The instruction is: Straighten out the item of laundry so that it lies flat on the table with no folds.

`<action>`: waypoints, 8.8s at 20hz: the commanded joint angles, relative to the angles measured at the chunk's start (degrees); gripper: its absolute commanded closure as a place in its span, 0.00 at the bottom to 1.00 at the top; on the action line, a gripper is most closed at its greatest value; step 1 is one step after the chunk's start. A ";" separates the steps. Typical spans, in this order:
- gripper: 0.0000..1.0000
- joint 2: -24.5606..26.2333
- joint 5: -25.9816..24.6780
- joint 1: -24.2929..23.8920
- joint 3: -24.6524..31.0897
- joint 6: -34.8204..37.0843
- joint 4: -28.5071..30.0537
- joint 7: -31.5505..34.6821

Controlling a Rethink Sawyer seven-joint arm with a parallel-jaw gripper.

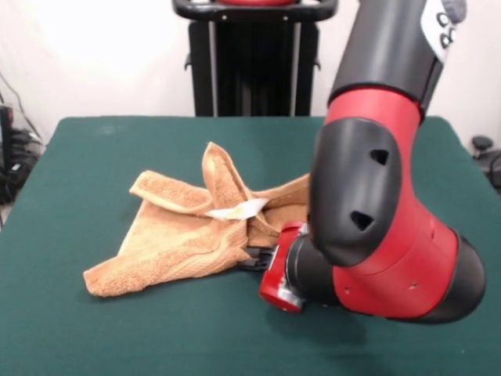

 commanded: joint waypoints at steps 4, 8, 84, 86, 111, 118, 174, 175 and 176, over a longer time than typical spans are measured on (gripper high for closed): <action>1.00 -2.43 18.37 -2.57 -10.79 -2.08 -9.48 17.83; 1.00 -1.96 10.40 2.63 0.28 -9.50 -0.14 9.28; 1.00 -71.22 -104.31 -31.13 97.62 -77.00 85.80 -42.91; 1.00 -72.89 -105.30 -33.45 99.88 -76.67 87.52 -44.34; 1.00 -87.13 -95.05 -47.41 118.53 -60.14 99.37 -53.86; 1.00 -90.06 -93.19 -40.28 115.13 -57.21 98.72 -47.60; 1.00 -38.99 -51.87 2.62 83.72 -44.47 41.93 -7.85; 1.00 -40.08 -51.83 2.47 83.59 -43.86 42.53 -9.71; 1.00 -41.98 -51.58 1.64 84.44 -44.49 44.91 -12.54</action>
